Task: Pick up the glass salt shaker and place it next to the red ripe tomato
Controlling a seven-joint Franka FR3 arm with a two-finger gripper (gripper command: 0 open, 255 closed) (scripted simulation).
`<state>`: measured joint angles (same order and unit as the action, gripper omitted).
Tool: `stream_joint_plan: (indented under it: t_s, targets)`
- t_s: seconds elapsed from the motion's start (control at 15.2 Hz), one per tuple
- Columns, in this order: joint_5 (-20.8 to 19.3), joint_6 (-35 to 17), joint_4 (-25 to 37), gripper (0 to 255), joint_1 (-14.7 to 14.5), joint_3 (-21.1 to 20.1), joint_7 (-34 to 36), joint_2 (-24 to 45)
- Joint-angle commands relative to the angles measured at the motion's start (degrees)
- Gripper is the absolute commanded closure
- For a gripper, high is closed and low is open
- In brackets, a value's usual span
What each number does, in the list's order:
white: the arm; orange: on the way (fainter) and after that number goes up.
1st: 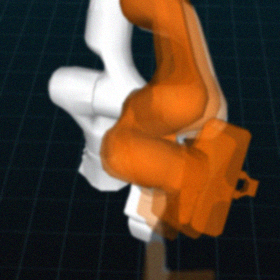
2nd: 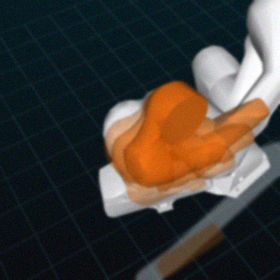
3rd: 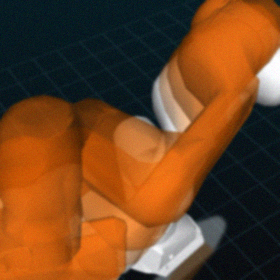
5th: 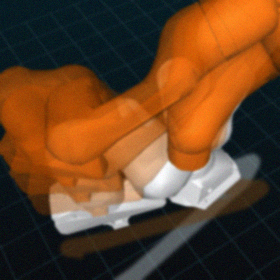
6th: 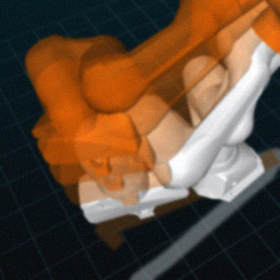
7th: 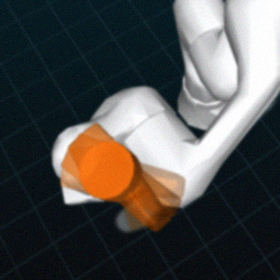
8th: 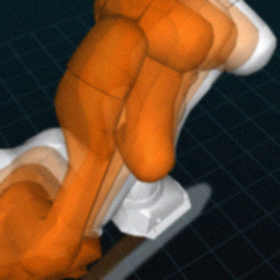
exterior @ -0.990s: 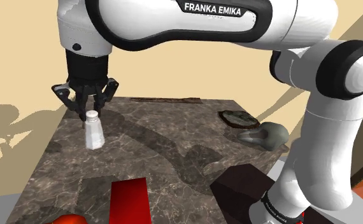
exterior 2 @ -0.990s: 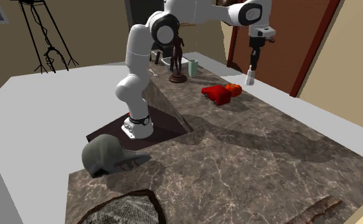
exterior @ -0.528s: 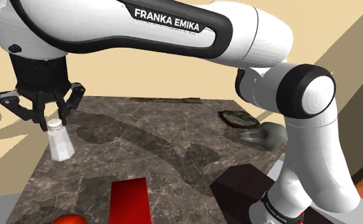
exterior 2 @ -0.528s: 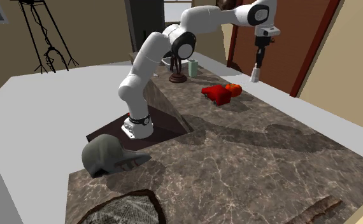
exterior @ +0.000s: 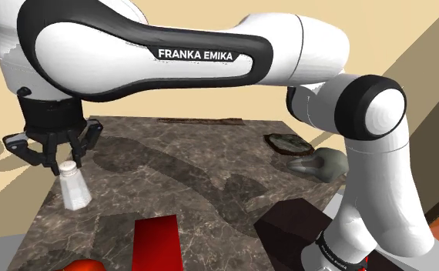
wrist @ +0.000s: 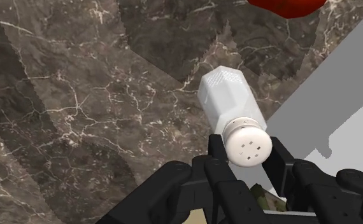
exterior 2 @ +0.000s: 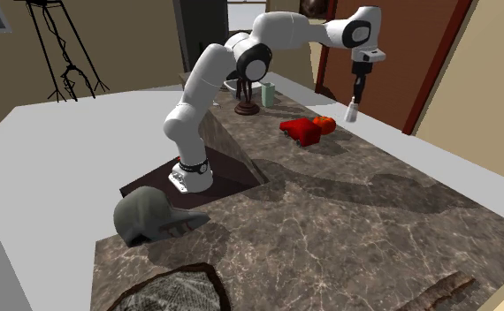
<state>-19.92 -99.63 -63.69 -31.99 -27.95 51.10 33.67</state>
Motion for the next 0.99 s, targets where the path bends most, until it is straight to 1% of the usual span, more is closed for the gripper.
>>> stream_joint_plan:
  t_s: [0.0, 0.46, 0.92]
  targets:
    - [0.08, -1.84, -2.31, 255, 0.50, -0.04, 0.29, -0.43]
    - [-0.14, -7.33, -8.25, 255, 1.55, 0.08, 1.17, -0.69]
    - [-0.74, -12.28, -12.83, 255, 2.12, 0.41, 2.07, -0.12]
